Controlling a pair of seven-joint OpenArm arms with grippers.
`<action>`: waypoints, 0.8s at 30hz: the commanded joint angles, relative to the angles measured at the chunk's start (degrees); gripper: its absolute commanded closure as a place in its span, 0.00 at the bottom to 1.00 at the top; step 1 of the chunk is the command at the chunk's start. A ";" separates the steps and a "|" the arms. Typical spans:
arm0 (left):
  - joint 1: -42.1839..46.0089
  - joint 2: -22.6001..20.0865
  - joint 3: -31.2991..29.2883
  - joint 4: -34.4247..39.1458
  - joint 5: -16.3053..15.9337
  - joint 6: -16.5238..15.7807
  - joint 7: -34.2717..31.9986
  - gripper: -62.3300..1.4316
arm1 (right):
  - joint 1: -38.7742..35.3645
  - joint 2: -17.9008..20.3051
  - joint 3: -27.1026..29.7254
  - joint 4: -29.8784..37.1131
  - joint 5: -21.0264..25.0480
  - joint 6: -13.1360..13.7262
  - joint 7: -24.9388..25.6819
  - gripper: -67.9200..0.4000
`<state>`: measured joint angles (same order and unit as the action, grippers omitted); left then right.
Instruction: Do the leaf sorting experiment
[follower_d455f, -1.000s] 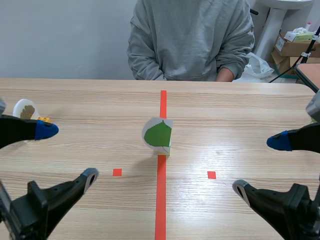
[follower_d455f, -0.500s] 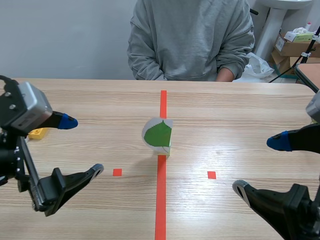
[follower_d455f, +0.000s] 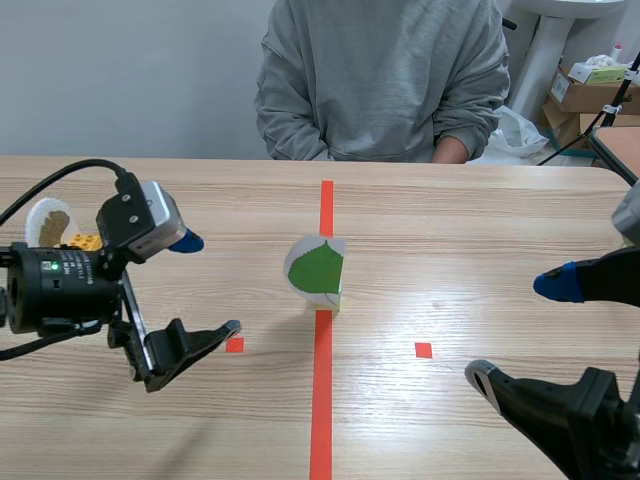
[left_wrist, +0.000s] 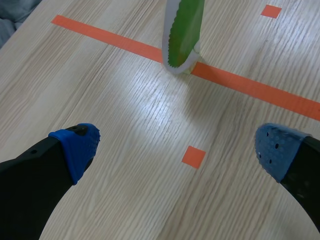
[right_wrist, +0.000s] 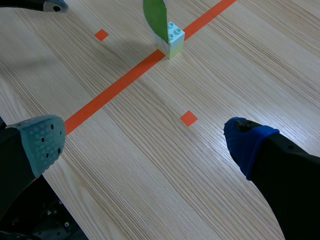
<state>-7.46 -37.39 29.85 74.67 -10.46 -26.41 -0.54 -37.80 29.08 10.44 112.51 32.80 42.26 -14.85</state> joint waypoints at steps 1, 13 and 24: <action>-1.55 1.49 0.83 0.55 -0.63 0.07 -1.79 0.00 | 0.52 0.74 0.76 0.15 0.76 0.46 0.63 0.02; -13.20 12.28 9.11 -14.53 -0.61 0.09 -4.81 0.00 | 0.52 0.72 0.76 0.15 0.37 0.46 0.66 0.02; -19.65 20.81 12.44 -26.93 -0.13 0.09 -7.50 0.00 | 0.55 0.72 0.76 0.15 0.37 0.46 0.68 0.02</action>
<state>-26.50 -17.23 42.39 46.85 -10.22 -26.39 -7.16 -37.80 29.08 10.44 112.49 32.56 42.26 -14.85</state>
